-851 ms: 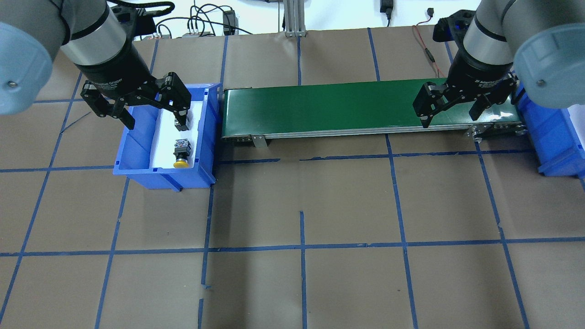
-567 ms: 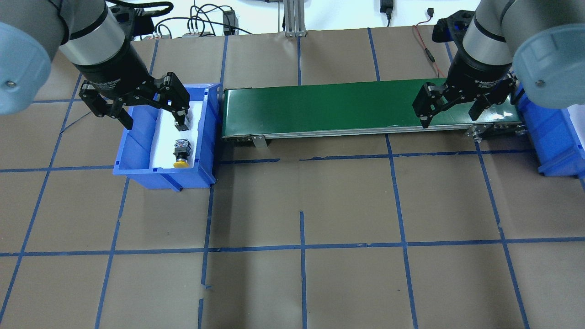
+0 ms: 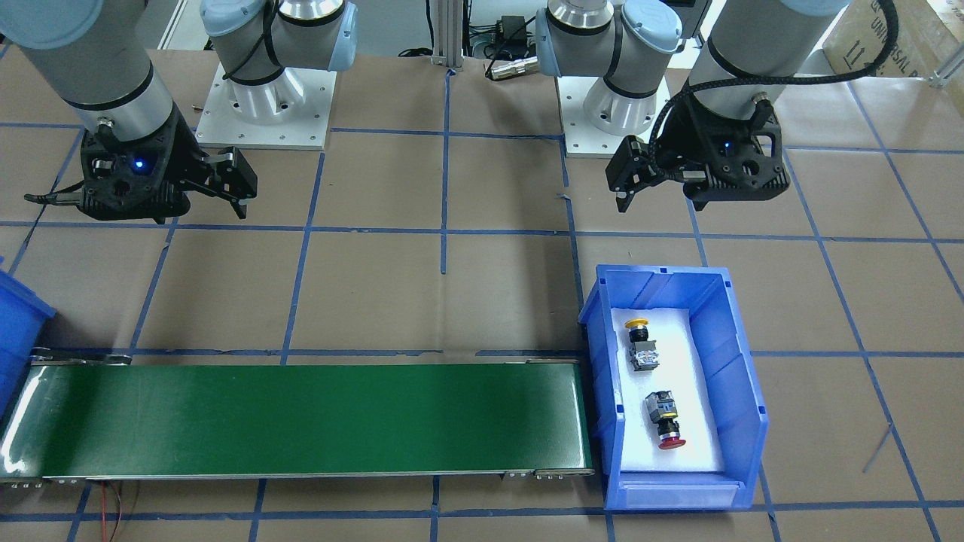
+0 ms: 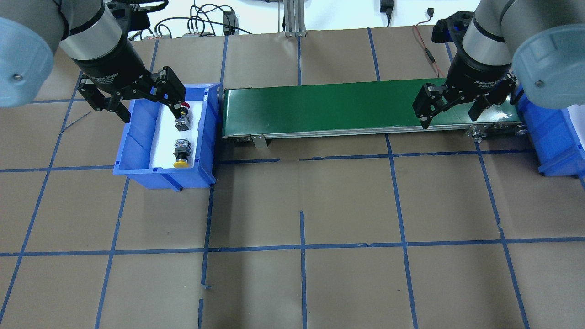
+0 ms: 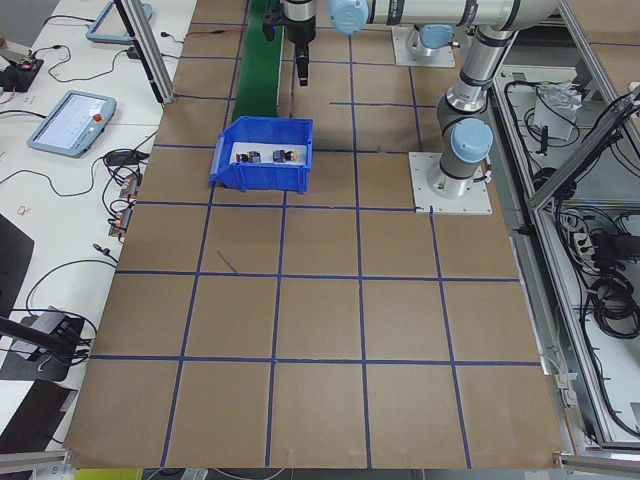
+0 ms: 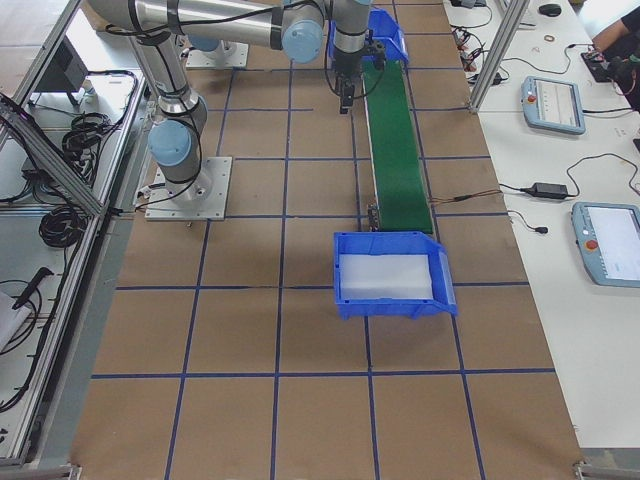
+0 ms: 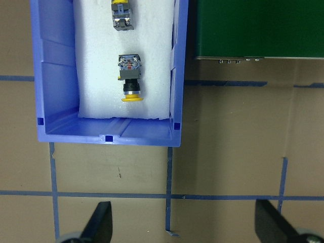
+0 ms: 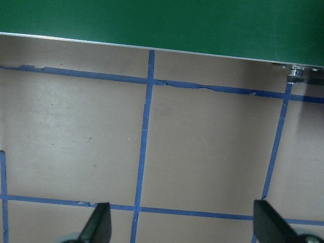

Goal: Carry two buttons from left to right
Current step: 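Move the left gripper over the red-capped button in the blue bin, then lower the left gripper and grasp the red-capped button, then lift the red-capped button out of the bin toward the conveyor, then lower the red-capped button onto the green conveyor and open the left gripper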

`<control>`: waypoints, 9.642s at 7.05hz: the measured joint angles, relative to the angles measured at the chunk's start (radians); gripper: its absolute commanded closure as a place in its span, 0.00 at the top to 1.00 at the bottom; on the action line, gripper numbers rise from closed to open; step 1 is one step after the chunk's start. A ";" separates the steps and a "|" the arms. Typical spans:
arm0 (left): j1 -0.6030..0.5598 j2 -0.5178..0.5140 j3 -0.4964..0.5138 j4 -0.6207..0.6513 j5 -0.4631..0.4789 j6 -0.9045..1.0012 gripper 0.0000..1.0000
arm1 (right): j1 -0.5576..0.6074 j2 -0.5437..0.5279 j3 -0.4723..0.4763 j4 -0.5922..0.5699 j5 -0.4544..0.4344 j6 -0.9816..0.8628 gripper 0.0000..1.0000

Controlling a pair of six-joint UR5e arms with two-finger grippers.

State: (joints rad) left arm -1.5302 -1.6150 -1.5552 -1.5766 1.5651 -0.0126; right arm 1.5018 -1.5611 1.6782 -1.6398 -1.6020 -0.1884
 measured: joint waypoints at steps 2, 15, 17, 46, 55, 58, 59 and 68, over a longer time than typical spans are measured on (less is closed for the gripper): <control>0.054 -0.127 0.059 0.065 -0.002 0.087 1.00 | 0.000 0.000 0.000 0.000 0.000 -0.002 1.00; 0.142 -0.388 -0.023 0.482 -0.037 0.167 1.00 | 0.000 0.005 0.000 -0.008 0.000 -0.005 1.00; 0.140 -0.421 -0.014 0.501 -0.057 0.151 1.00 | 0.000 0.006 0.000 -0.008 0.001 -0.005 1.00; 0.010 -0.298 0.076 0.253 -0.011 -0.005 0.19 | -0.004 0.007 0.025 -0.003 -0.059 -0.033 1.00; -0.172 -0.482 0.100 0.504 -0.038 -0.250 0.21 | -0.005 0.010 0.024 -0.012 -0.070 -0.050 1.00; -0.174 -0.506 0.090 0.532 -0.034 -0.236 0.23 | -0.005 0.010 0.024 -0.013 -0.070 -0.051 1.00; -0.177 -0.507 0.087 0.533 -0.035 -0.231 0.24 | -0.005 0.010 0.025 -0.012 -0.068 -0.049 1.00; -0.192 -0.500 0.057 0.536 -0.046 -0.201 1.00 | -0.008 0.014 0.025 -0.043 -0.060 -0.051 1.00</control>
State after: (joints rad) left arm -1.7226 -2.1148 -1.4979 -1.0407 1.5187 -0.2131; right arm 1.4937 -1.5474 1.7027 -1.6829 -1.6618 -0.2396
